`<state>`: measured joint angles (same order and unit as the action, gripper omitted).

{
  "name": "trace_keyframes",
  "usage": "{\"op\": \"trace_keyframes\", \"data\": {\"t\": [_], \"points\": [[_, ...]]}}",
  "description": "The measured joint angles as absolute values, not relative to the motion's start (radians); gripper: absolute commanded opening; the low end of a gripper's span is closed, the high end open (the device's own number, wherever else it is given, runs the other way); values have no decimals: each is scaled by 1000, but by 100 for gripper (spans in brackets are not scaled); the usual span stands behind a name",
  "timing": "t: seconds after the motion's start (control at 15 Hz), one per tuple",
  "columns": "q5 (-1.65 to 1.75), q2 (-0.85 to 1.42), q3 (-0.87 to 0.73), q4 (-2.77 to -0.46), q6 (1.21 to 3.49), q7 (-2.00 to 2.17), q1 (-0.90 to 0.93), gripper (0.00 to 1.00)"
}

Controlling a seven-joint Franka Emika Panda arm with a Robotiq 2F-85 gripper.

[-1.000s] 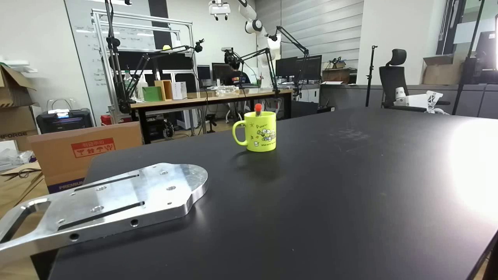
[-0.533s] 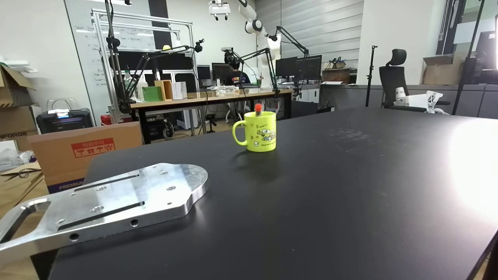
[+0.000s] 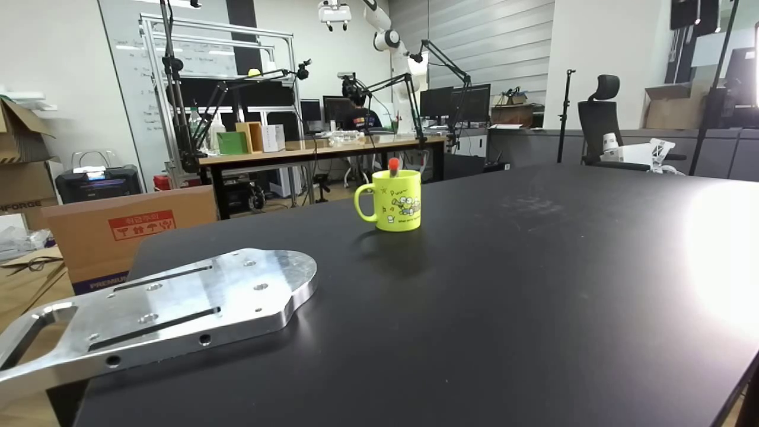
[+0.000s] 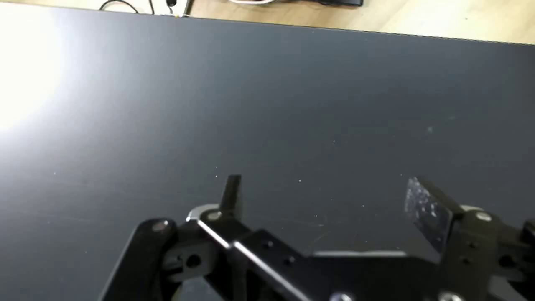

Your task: Take the marker from the cup and put it on the table

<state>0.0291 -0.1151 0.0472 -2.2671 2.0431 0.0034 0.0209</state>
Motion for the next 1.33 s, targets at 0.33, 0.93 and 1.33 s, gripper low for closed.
{"op": "trace_keyframes", "data": {"t": [0.33, 0.93, 1.33], "points": [[188, 127, 95, -2034, 1949, -46, 77, 100], [454, 328, 127, -1790, 1682, -172, 195, 100], [460, 334, 127, -1780, 1672, -185, 196, 100]]}}
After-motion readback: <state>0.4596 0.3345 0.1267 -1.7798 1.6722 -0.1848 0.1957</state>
